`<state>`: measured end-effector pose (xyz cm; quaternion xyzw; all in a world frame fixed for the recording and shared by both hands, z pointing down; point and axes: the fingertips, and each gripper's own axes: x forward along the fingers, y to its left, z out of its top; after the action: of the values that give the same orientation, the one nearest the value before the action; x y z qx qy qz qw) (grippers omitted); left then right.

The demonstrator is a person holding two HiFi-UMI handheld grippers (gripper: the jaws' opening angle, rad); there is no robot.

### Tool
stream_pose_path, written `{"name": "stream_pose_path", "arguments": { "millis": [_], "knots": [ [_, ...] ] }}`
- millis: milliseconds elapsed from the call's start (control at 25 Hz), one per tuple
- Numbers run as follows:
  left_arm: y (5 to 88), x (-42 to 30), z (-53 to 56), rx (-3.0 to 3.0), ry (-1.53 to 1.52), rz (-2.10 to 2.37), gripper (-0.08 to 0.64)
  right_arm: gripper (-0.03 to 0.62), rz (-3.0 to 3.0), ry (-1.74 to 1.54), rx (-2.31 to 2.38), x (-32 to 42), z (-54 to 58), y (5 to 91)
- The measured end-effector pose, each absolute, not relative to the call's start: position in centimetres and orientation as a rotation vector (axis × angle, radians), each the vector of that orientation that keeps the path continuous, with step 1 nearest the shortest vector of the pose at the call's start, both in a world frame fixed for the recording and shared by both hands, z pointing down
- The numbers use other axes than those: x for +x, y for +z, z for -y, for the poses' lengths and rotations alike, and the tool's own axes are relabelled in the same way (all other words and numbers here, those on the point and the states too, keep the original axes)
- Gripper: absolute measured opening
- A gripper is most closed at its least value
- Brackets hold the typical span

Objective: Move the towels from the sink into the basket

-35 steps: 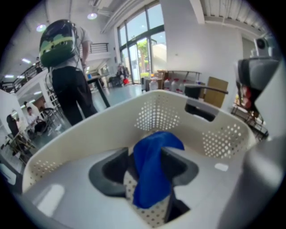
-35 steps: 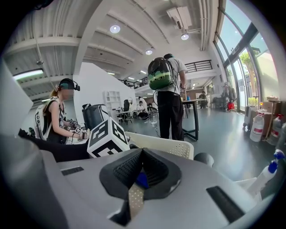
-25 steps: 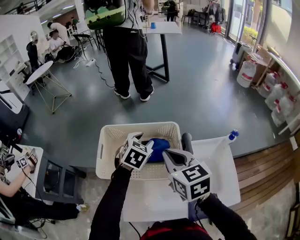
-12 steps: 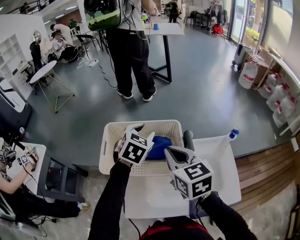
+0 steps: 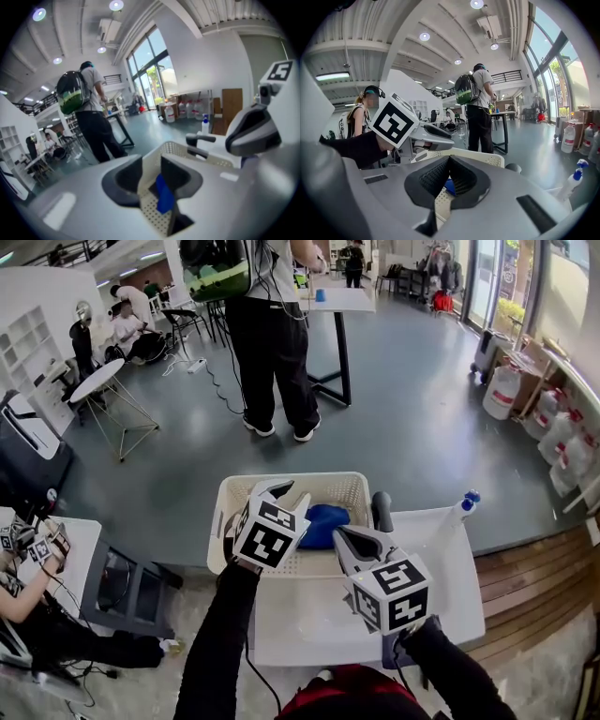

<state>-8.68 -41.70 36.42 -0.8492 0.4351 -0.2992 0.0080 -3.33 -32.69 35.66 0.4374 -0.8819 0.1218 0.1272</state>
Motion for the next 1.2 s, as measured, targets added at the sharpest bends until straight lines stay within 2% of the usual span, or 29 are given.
{"name": "stream_pose_path", "arguments": {
  "millis": [520,1200],
  "knots": [
    [34.5,-10.3,36.7,-2.593,-0.854,-1.452,0.006,0.008,2.582,0.33,1.288,-3.3,29.4,34.9],
    [35.1,-11.5,29.3,-2.659,-0.739,-1.543,0.003,0.008,2.594,0.317,1.312,-2.5,25.0,34.6]
  ]
}}
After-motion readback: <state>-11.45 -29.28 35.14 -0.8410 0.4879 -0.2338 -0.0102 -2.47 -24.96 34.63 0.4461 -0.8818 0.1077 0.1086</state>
